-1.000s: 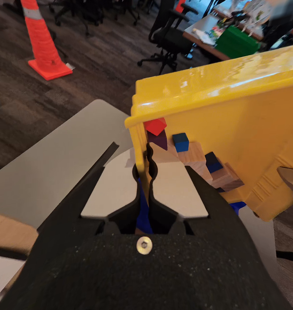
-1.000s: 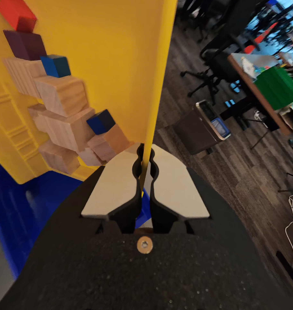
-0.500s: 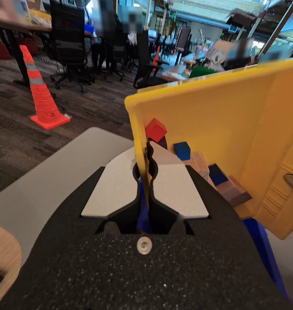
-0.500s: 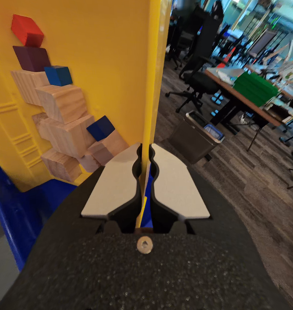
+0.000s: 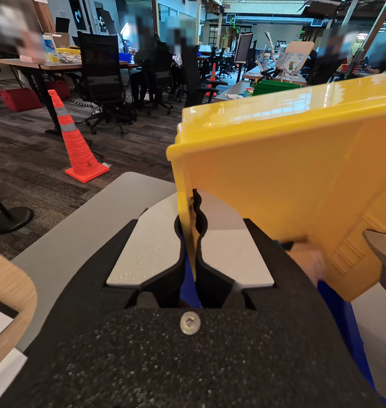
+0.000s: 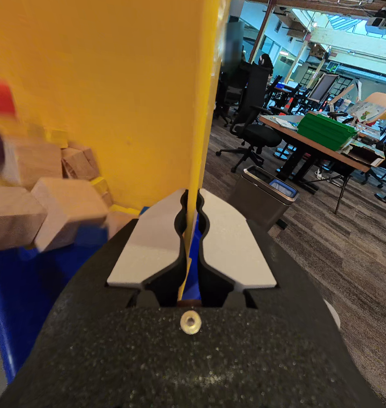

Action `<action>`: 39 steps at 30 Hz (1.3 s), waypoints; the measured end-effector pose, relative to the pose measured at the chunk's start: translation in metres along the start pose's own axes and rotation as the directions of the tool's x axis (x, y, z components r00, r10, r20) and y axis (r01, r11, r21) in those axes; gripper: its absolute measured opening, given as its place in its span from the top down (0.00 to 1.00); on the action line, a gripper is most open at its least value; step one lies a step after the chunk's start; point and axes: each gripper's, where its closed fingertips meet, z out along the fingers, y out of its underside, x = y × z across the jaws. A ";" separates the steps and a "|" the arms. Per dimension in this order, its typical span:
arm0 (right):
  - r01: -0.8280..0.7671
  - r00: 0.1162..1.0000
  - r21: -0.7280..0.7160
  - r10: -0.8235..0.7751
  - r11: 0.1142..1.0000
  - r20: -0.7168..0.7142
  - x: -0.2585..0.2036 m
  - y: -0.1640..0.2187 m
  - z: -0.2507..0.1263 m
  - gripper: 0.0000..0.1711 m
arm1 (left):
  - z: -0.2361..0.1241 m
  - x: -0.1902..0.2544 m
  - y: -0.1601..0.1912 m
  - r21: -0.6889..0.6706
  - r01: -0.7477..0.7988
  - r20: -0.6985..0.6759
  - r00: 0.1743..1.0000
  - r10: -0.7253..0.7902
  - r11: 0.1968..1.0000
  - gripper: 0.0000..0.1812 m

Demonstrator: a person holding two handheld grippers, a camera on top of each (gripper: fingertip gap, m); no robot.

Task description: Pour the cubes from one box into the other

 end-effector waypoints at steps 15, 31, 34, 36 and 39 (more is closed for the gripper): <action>0.025 0.998 0.038 -0.023 0.999 -0.062 -0.003 -0.034 0.041 0.97 | 0.036 -0.024 -0.041 0.100 -0.035 0.013 0.999 0.034 0.994 0.98; 0.165 0.979 0.313 -0.116 0.935 -0.168 0.023 -0.066 0.036 0.97 | 0.002 -0.004 -0.074 0.361 -0.148 0.098 0.988 0.120 0.921 0.98; 0.169 0.978 0.320 -0.118 0.932 -0.173 0.023 -0.064 0.036 0.97 | 0.005 -0.005 -0.071 0.362 -0.136 0.086 0.990 0.112 0.922 0.98; 0.173 0.977 0.321 -0.120 0.931 -0.178 0.022 -0.065 0.035 0.97 | 0.005 -0.006 -0.071 0.365 -0.134 0.082 0.990 0.111 0.921 0.98; 0.170 0.978 0.324 -0.119 0.931 -0.172 0.019 -0.064 0.034 0.97 | 0.005 -0.008 -0.071 0.368 -0.128 0.079 0.991 0.106 0.921 0.98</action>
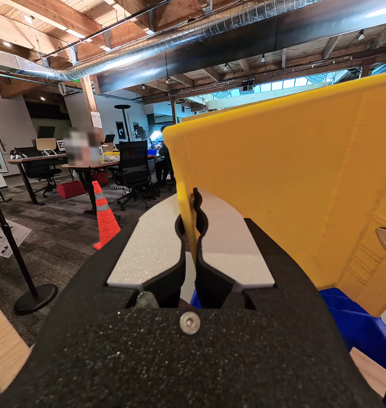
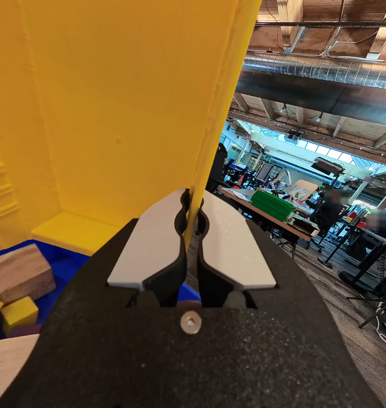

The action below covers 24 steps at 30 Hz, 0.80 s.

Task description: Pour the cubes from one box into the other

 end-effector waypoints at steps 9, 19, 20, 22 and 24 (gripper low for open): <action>-0.040 0.999 0.058 0.040 0.998 -0.008 0.010 -0.018 -0.010 0.97 | -0.016 0.011 -0.035 0.059 -0.080 0.023 0.997 0.079 0.995 0.98; -0.263 0.923 -0.028 0.260 0.964 0.283 -0.017 -0.109 -0.059 0.97 | -0.118 -0.016 -0.125 -0.162 -0.142 0.272 0.945 0.183 0.976 0.98; -0.287 0.895 -0.060 0.290 0.956 0.338 -0.030 -0.117 -0.070 0.97 | -0.136 -0.022 -0.134 -0.210 -0.157 0.306 0.927 0.217 0.965 0.98; -0.310 0.814 -0.154 0.346 0.938 0.467 -0.062 -0.129 -0.098 0.98 | -0.181 -0.036 -0.147 -0.341 -0.157 0.372 0.883 0.286 0.927 0.98; -0.288 0.702 -0.262 0.389 0.921 0.596 -0.101 -0.137 -0.134 0.98 | -0.234 -0.050 -0.153 -0.490 -0.133 0.425 0.826 0.370 0.861 0.98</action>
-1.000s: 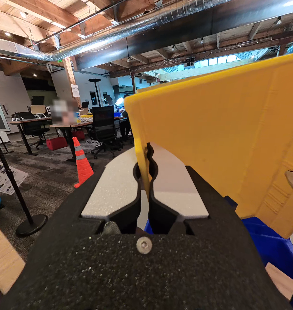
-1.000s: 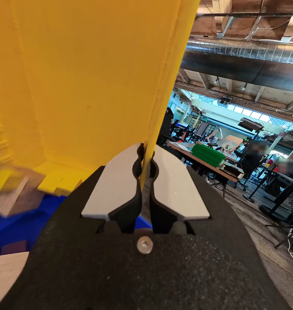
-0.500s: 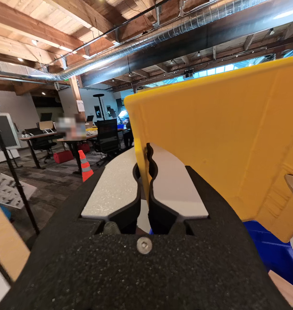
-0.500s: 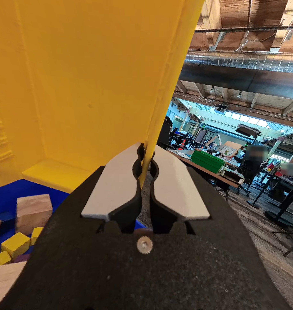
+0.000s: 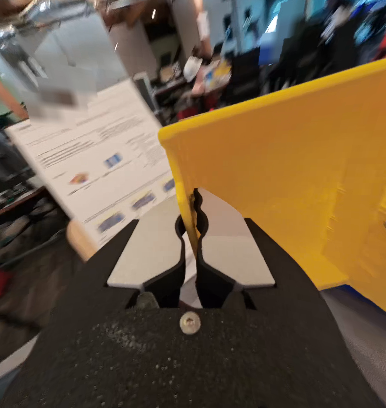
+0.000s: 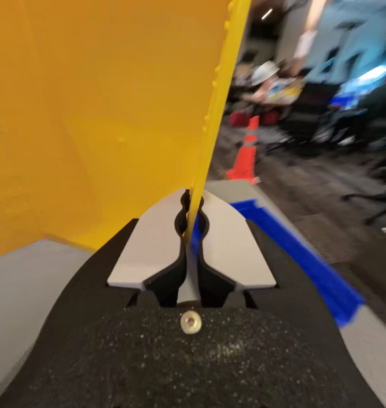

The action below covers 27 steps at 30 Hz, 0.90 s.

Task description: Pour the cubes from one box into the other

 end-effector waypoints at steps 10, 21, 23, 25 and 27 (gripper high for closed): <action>0.386 0.779 -0.651 0.147 0.654 0.610 -0.272 0.142 -0.041 0.96 | -0.134 -0.167 0.262 -0.783 0.221 0.226 0.972 -0.066 0.582 0.98; 0.618 0.675 -0.723 0.265 0.307 0.689 -0.364 0.203 -0.008 0.94 | -0.139 -0.218 0.439 -0.894 0.401 0.313 0.878 -0.361 0.199 0.98; 0.594 0.664 -0.744 0.337 0.306 0.668 -0.368 0.207 -0.003 0.94 | -0.130 -0.219 0.454 -0.897 0.396 0.309 0.880 -0.362 0.198 0.97; 0.573 0.629 -0.749 0.407 0.333 0.662 -0.373 0.204 0.000 0.92 | -0.121 -0.221 0.463 -0.884 0.413 0.313 0.871 -0.379 0.218 0.98; 0.565 0.608 -0.742 0.426 0.361 0.670 -0.375 0.203 0.001 0.91 | -0.114 -0.223 0.468 -0.855 0.460 0.333 0.841 -0.427 0.239 0.98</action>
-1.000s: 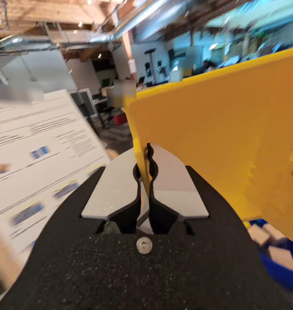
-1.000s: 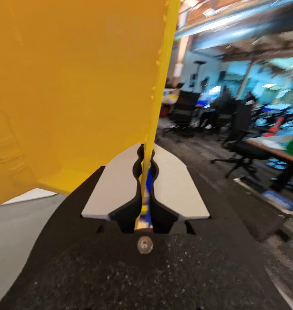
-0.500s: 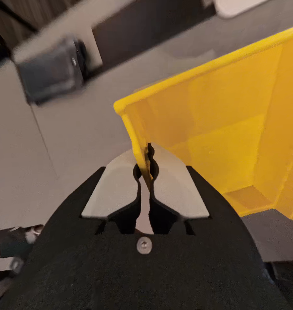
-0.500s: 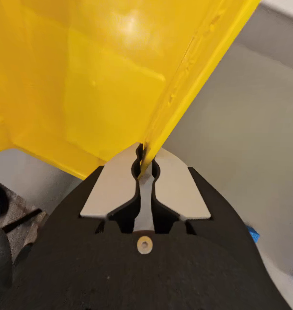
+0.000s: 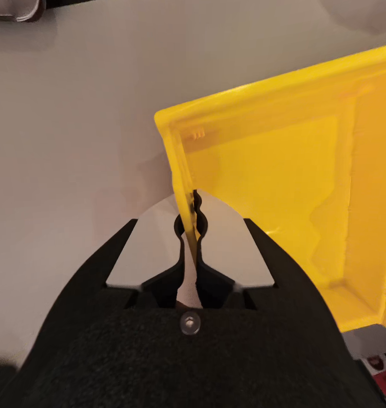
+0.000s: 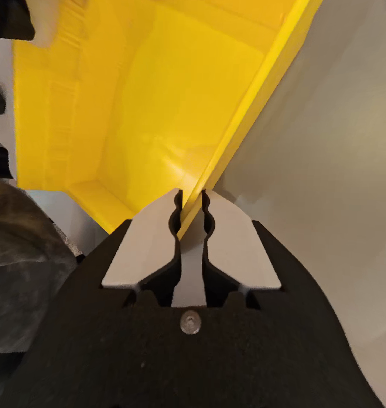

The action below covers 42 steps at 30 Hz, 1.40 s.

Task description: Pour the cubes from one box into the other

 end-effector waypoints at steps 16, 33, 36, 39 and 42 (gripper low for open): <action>0.377 0.919 0.655 -0.179 0.655 -0.350 0.117 0.177 -0.219 0.80 | -0.161 0.180 0.129 0.818 -0.040 -0.054 0.988 0.145 0.574 0.69; 0.305 0.847 0.710 0.160 0.634 -0.506 0.227 0.360 -0.235 0.78 | -0.074 0.275 0.265 0.749 0.104 -0.217 0.972 0.094 0.655 0.70; 0.296 0.889 0.704 0.083 0.645 -0.451 0.178 0.313 -0.186 0.74 | -0.069 0.275 0.267 0.741 0.060 -0.175 0.979 0.106 0.669 0.70; 0.283 0.867 0.618 0.081 0.734 -0.492 0.163 0.272 -0.143 0.74 | -0.074 0.274 0.265 0.757 0.042 -0.154 0.981 0.115 0.653 0.71; 0.173 0.888 0.550 0.113 0.817 -0.446 0.168 0.243 -0.109 0.72 | -0.078 0.276 0.266 0.763 0.040 -0.156 0.980 0.124 0.645 0.71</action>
